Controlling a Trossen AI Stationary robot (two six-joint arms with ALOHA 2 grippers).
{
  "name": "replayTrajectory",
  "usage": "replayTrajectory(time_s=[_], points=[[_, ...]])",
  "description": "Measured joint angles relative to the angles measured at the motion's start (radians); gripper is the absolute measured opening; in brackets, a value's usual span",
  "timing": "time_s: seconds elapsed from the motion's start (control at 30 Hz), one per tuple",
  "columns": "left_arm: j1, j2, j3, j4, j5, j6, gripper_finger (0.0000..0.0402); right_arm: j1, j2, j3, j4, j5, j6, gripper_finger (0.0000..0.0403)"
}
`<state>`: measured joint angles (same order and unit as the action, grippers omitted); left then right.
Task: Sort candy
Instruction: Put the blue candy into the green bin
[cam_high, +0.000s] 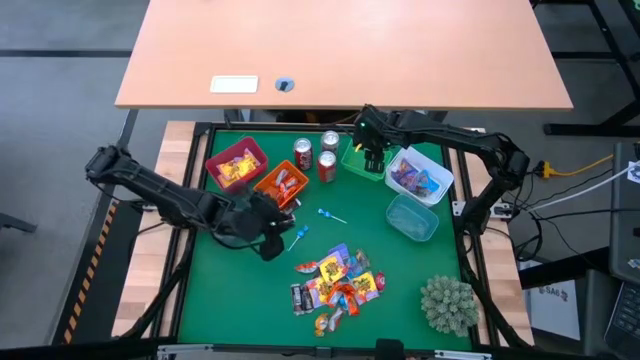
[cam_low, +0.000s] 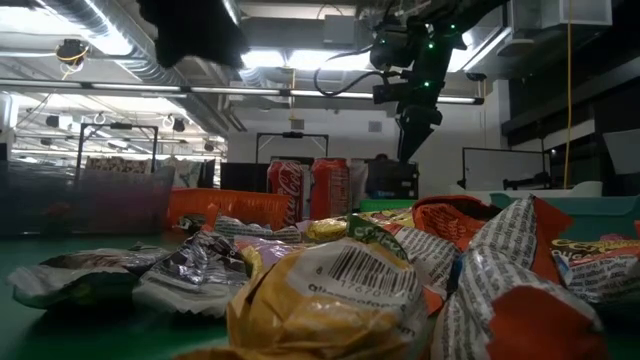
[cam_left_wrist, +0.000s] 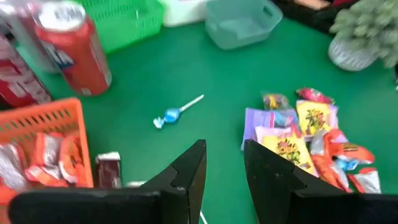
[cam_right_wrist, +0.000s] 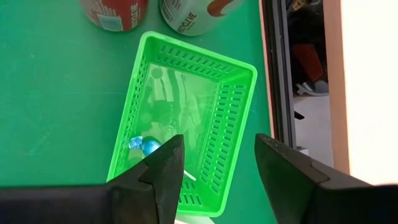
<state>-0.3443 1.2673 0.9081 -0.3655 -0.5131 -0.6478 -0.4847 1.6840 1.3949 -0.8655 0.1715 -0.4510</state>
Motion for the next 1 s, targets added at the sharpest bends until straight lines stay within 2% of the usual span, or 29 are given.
replayTrajectory(time_s=[0.37, 0.7, 1.0], points=[[0.047, 0.209, 0.000, 0.027, 0.011, -0.110, 0.0103, 0.000, 0.000, 0.000, -0.001, -0.013, 0.001, 0.0195], [0.057, 0.393, 0.000, 0.105, 0.011, -0.113, 0.0103, 0.000, 0.000, 0.000, -0.001, -0.078, 0.001, 0.0195], [0.057, 0.486, 0.000, 0.115, 0.010, -0.182, 0.0103, 0.000, 0.000, 0.000, -0.001, -0.099, 0.001, 0.0195]])
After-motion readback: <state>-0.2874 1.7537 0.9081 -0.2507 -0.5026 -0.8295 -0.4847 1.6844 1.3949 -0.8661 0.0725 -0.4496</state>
